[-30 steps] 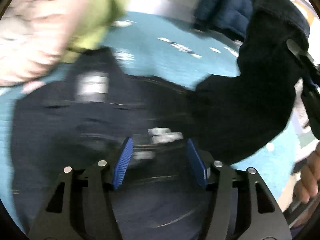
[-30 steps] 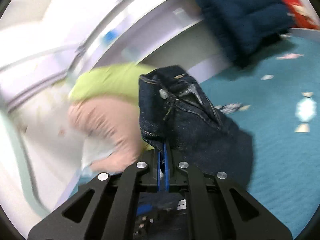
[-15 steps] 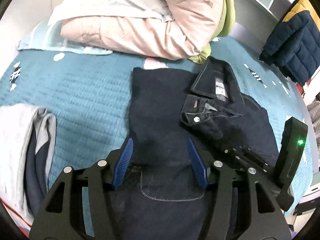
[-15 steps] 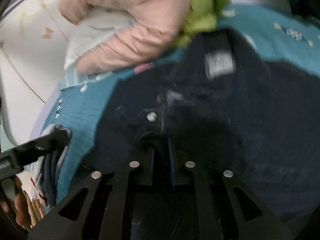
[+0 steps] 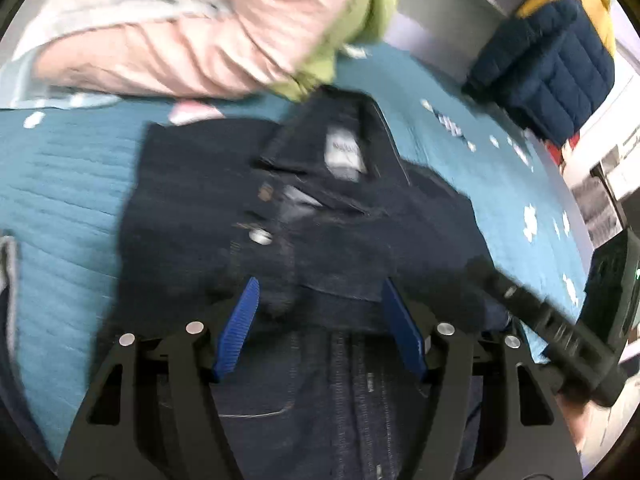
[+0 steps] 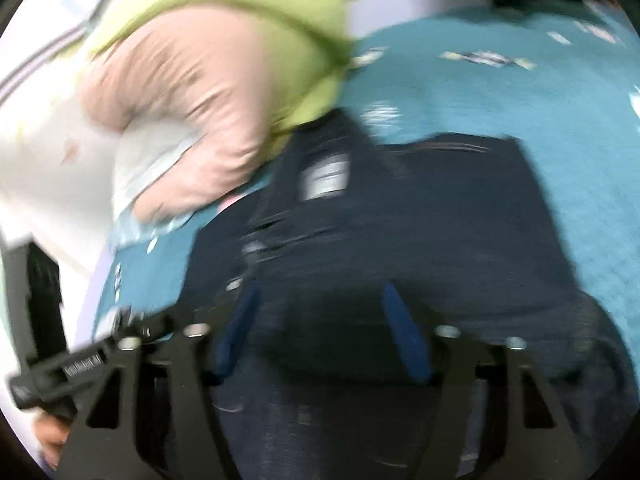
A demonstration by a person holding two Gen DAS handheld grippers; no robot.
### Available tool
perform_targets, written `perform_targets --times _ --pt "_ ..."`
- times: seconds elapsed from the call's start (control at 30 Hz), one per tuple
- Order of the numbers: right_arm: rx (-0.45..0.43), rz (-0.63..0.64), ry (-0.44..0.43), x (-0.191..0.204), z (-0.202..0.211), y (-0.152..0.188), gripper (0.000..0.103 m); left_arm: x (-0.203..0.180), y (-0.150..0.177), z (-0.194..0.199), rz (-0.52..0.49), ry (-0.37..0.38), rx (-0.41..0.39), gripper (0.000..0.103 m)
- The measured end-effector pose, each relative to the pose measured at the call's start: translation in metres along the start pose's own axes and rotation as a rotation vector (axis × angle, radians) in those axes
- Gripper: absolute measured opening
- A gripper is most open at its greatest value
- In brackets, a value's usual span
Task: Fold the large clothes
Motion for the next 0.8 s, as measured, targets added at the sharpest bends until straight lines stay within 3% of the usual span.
perform_targets --times 0.07,0.13,0.17,0.2,0.27,0.33,0.47,0.53,0.7,0.8 --pt "0.022 -0.092 0.022 -0.036 0.002 0.001 0.033 -0.006 0.001 -0.023 0.008 0.024 0.059 0.065" --pt "0.099 -0.198 0.033 -0.075 -0.013 0.01 0.025 -0.005 0.003 -0.046 0.025 0.027 0.121 0.065" --pt "0.115 -0.24 0.017 -0.089 -0.019 0.014 0.009 -0.005 0.003 -0.053 0.028 0.036 0.139 0.065" --pt "0.116 -0.256 0.015 -0.097 -0.021 0.016 0.0 -0.004 0.002 -0.061 0.032 0.043 0.154 0.065" --pt "0.124 -0.267 -0.023 -0.098 -0.024 0.015 0.0 -0.005 0.0 -0.067 0.027 0.032 0.161 0.065" --pt "0.142 -0.252 -0.035 -0.093 -0.019 0.012 0.004 -0.01 -0.003 -0.061 0.015 0.045 0.156 0.065" --pt "0.105 -0.189 -0.078 -0.081 0.004 -0.012 0.02 -0.01 -0.02 -0.026 -0.009 0.17 0.106 0.065" --pt "0.084 -0.172 -0.056 -0.083 0.01 -0.033 0.031 0.004 -0.035 -0.008 0.004 0.178 0.068 0.072" --pt "0.083 -0.17 0.06 -0.113 0.001 -0.082 0.046 0.08 -0.086 -0.001 0.118 -0.017 0.053 0.075" --pt "0.123 -0.19 0.06 -0.128 -0.014 -0.103 0.049 0.121 -0.101 -0.017 0.205 -0.05 0.123 0.075"
Point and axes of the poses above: each gripper's, at about its wrist camera, not at the fingertips, and z roughly against the way its jaws point, x to its left, y to its underside, the point moved 8 cm from there along -z, roughly the way its jaws point, and after that the axes turned 13 degrees about x, right-handed, at the moved point
